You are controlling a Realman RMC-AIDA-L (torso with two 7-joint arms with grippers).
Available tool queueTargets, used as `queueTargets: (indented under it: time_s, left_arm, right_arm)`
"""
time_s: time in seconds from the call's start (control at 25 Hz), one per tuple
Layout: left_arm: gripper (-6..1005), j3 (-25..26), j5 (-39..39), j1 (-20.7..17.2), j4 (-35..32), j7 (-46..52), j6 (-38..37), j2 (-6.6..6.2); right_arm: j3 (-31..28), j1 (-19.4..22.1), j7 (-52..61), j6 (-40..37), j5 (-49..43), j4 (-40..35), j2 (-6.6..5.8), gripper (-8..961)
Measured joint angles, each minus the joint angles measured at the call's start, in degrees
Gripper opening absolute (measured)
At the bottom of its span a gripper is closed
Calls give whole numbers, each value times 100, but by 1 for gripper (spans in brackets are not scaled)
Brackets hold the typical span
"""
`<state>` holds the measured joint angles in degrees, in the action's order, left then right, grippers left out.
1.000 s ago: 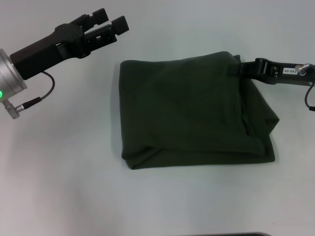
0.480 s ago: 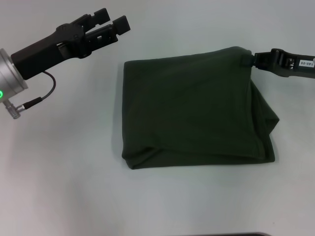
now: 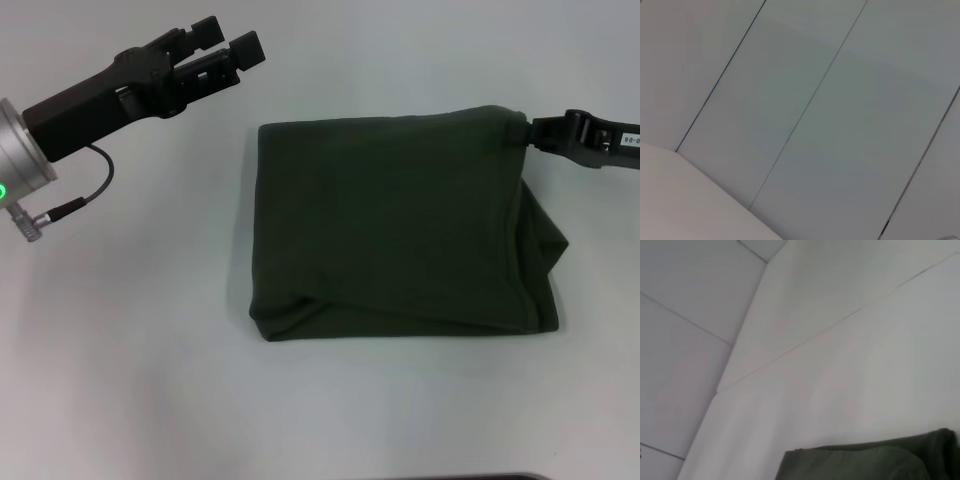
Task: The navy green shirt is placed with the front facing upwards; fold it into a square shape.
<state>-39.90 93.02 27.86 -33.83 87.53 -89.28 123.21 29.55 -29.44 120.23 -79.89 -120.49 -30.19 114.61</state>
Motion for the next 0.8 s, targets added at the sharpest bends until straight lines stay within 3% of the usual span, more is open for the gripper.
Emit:
queueTargets:
  time_s: [0.44, 0.8]
  left_arm:
    - [952, 0, 8, 0, 0, 0, 40, -1]
    - [952, 0, 14, -3, 0, 0, 7, -33]
  right_arm:
    - [33, 99, -45, 647, -32, 286, 49, 153]
    - [4, 192, -230, 369, 573, 60, 67, 504]
